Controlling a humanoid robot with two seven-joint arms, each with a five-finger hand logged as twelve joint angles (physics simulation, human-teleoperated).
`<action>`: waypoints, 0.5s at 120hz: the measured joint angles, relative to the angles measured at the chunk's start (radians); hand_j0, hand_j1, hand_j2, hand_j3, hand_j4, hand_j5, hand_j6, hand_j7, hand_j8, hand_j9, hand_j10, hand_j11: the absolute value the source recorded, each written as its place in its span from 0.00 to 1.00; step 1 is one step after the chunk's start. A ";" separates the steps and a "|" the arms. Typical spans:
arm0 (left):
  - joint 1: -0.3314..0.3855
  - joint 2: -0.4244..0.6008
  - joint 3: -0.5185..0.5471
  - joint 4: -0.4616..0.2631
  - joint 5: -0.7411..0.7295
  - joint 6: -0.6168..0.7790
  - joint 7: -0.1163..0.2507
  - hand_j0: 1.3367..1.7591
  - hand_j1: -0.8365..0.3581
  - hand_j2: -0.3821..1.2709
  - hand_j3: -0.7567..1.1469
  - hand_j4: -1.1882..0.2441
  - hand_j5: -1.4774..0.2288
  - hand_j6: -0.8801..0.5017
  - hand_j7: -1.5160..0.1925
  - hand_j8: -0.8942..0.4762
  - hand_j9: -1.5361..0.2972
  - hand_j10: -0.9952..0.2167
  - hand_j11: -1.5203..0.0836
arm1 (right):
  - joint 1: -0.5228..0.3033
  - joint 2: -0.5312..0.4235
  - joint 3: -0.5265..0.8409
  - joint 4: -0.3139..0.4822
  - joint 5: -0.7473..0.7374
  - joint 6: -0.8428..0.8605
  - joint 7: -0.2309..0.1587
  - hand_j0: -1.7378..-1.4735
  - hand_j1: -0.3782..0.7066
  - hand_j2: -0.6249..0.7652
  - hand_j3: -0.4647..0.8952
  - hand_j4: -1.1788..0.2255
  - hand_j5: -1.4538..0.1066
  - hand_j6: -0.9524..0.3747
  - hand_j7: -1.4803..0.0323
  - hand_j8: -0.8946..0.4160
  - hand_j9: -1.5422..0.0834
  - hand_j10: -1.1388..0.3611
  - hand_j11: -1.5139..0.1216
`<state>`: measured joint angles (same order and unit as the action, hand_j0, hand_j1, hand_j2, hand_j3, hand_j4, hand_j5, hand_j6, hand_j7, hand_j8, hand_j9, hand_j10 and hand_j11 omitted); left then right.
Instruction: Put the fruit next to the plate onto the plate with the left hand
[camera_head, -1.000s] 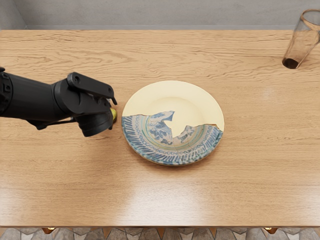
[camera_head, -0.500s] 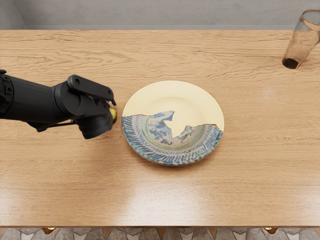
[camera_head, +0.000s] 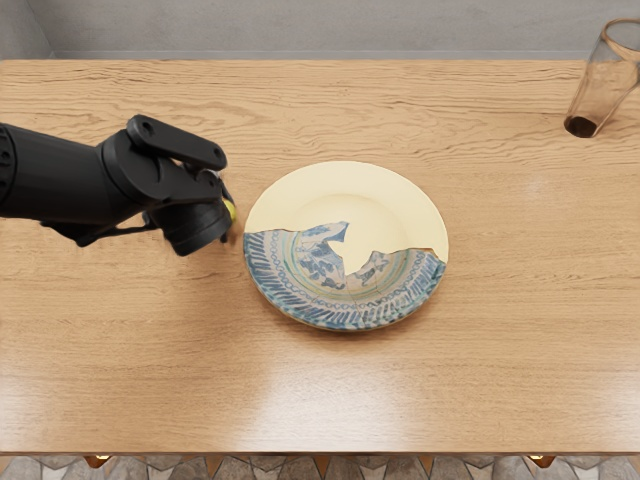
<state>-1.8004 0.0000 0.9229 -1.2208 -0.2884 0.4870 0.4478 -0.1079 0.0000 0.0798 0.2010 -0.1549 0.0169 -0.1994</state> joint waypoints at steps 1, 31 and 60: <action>-0.004 0.000 0.001 -0.001 -0.003 -0.001 0.000 0.73 0.39 0.47 0.40 0.51 0.20 0.42 0.24 0.36 0.23 0.16 0.25 | 0.000 0.000 0.000 0.000 0.000 0.000 0.000 0.30 0.05 0.45 0.34 0.82 0.91 0.70 0.96 0.67 0.93 0.74 0.91; -0.123 0.000 0.014 -0.054 -0.044 -0.099 0.002 0.73 0.36 0.51 0.40 0.56 0.16 0.46 0.21 0.40 0.21 0.13 0.22 | 0.000 0.000 0.000 0.000 0.000 0.000 0.000 0.30 0.05 0.45 0.34 0.82 0.91 0.70 0.96 0.67 0.93 0.74 0.91; -0.169 0.000 -0.052 -0.109 -0.046 -0.200 -0.002 0.73 0.38 0.49 0.40 0.54 0.16 0.45 0.19 0.39 0.20 0.12 0.21 | 0.000 0.000 0.000 0.000 0.000 0.000 0.000 0.30 0.05 0.45 0.34 0.82 0.91 0.70 0.96 0.67 0.93 0.74 0.91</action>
<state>-1.9695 0.0000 0.8705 -1.3300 -0.3344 0.2871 0.4460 -0.1080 0.0000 0.0798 0.2010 -0.1549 0.0169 -0.1994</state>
